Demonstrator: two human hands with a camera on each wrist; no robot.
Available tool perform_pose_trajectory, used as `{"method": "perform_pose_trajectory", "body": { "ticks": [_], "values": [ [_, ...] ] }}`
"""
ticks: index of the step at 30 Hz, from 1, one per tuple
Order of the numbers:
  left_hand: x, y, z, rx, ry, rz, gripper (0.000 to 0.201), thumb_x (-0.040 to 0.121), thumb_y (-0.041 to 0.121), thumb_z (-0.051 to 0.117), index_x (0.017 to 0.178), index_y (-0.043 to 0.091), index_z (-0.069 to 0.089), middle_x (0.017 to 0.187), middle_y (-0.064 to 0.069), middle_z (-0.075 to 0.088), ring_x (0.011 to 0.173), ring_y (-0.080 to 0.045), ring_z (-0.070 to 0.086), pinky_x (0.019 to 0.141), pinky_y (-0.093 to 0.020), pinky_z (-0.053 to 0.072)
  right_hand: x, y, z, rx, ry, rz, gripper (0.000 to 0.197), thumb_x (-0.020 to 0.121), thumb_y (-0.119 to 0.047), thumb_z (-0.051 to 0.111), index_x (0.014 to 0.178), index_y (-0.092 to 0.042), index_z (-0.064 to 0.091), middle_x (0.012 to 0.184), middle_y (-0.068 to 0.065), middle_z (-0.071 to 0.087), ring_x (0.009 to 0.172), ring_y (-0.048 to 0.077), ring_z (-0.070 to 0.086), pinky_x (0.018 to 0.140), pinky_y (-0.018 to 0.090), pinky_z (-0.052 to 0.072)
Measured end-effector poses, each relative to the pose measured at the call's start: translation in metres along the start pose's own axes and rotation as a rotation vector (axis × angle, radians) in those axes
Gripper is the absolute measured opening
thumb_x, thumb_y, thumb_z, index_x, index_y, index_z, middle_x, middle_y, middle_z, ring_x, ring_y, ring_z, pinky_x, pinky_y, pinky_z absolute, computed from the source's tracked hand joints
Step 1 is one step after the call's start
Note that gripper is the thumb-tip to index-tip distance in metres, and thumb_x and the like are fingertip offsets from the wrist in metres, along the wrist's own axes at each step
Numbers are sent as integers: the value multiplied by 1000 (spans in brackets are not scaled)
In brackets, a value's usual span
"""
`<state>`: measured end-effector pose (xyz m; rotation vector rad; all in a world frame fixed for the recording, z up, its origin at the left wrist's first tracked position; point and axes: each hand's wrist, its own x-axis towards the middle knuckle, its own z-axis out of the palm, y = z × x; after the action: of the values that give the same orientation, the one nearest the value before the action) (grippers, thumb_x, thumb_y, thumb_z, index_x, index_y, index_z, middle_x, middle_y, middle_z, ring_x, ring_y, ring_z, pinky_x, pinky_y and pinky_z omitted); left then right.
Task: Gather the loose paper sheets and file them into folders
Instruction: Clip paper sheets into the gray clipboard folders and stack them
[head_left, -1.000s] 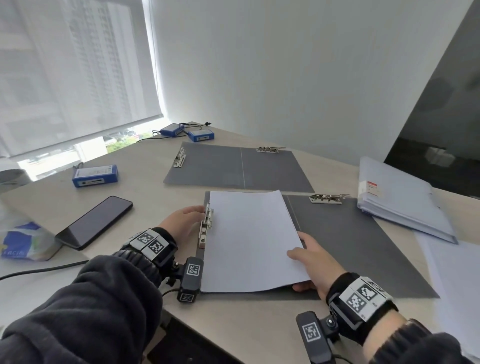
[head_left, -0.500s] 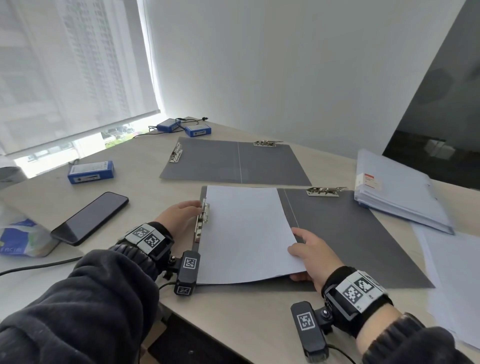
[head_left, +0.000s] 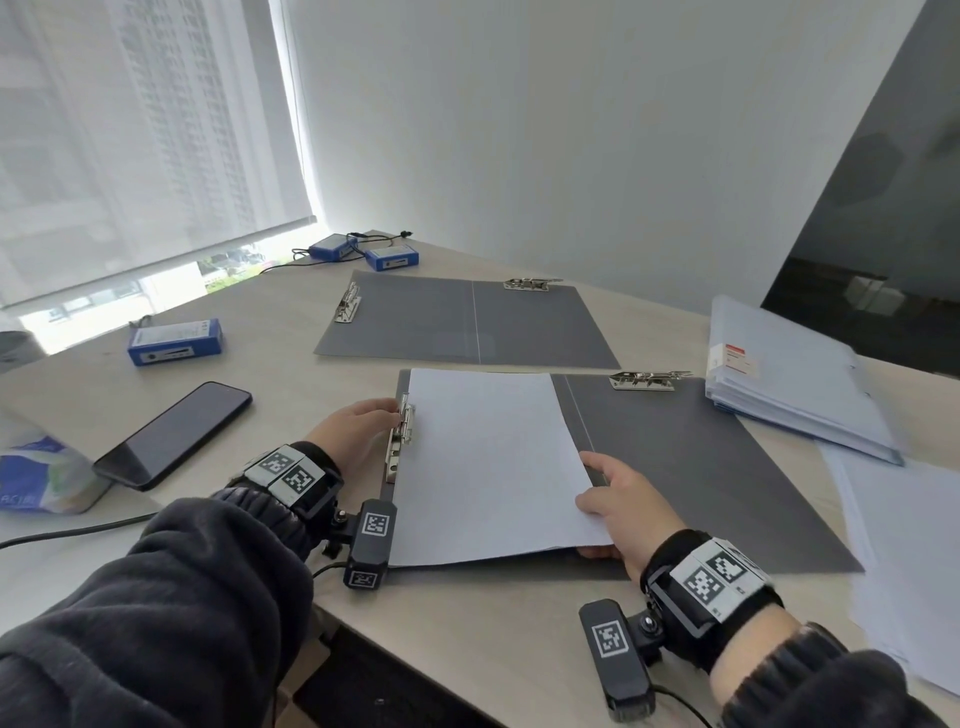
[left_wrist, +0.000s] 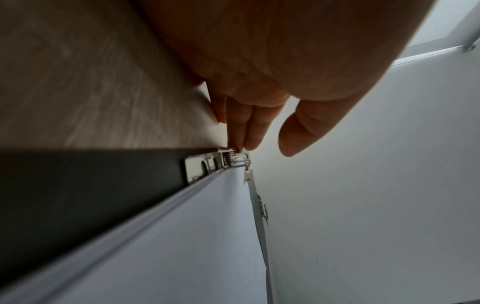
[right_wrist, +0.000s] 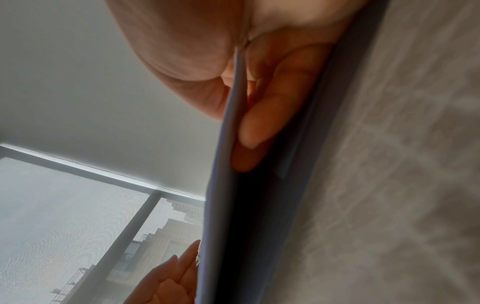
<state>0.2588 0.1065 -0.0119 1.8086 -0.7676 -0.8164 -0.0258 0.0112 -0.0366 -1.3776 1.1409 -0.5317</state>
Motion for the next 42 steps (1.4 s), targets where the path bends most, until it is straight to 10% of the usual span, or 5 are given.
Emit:
{"method": "perform_pose_trajectory", "body": {
  "ticks": [12,17,28,35,42],
  "values": [
    [3,-4,2,-157,-15,-27,30,96,3,52,121,14,65,101,5,68,90,-5,65,93,-20,48,-2,-2,-1,8,-4,-12,51,90,8,49,131,-22,57,113,12,68,74,26,65,49,32,53],
    [4,-11,-5,-212,-43,8,41,95,0,50,133,12,60,129,0,64,123,-20,58,114,-43,38,-3,-2,-1,7,-16,-12,49,91,8,48,126,-24,58,111,10,68,74,25,64,49,32,53],
    [0,-19,-8,-274,-14,17,19,94,8,61,110,11,71,98,-10,73,74,-20,66,68,-33,52,-1,-2,0,-12,-4,-3,50,91,6,49,132,-22,55,112,11,67,77,27,66,51,32,54],
    [5,-21,-8,51,-3,52,33,94,26,65,126,18,66,145,8,51,126,-14,52,112,-33,32,0,-2,-1,-21,-1,-2,50,92,6,50,133,-23,54,114,10,66,81,28,67,52,33,55],
    [14,-30,-12,19,-70,13,27,93,23,67,119,19,69,144,10,51,139,-18,43,121,-44,24,4,2,-2,-16,-5,-8,51,91,6,50,134,-20,54,120,10,64,80,29,66,49,31,53]
  ]
}}
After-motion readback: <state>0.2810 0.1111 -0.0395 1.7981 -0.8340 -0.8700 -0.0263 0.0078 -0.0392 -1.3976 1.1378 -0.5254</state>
